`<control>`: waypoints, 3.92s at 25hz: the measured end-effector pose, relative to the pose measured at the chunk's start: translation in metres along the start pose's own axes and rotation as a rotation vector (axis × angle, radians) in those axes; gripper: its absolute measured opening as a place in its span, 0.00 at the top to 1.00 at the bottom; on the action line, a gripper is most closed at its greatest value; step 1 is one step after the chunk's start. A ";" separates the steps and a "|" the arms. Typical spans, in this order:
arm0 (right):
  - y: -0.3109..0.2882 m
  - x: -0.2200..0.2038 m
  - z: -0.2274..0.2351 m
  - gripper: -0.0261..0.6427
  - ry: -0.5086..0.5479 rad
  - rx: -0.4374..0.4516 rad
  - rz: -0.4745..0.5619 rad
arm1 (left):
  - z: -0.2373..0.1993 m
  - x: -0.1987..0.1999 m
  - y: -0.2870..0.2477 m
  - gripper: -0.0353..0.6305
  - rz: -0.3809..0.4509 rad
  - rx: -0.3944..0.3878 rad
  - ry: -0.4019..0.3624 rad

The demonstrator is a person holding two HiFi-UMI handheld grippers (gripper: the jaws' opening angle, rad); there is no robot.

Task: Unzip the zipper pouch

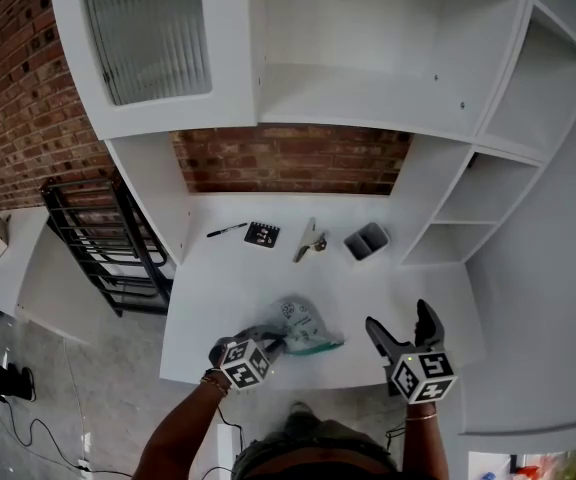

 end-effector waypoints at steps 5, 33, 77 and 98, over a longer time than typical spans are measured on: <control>-0.002 -0.003 -0.002 0.20 -0.005 0.020 0.001 | -0.012 0.009 0.019 0.93 0.129 0.009 0.282; 0.010 0.001 -0.114 0.61 -0.083 0.774 -0.046 | 0.050 0.046 0.139 0.93 0.631 0.129 0.498; 0.029 0.002 -0.141 0.95 -0.137 0.918 -0.076 | 0.085 0.045 0.148 0.93 0.603 0.163 0.482; 0.011 0.005 -0.129 0.95 -0.138 0.748 -0.068 | 0.108 0.068 0.139 0.93 0.547 0.042 0.153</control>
Point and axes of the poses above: the fingertips, and each gripper's own axes: y backward along the fingers, z to its right, x out of its top, the point moved 10 cm from there along y, backward along the fingers, and after that the axes turned 14 degrees about -x, right-handed, at the moved point
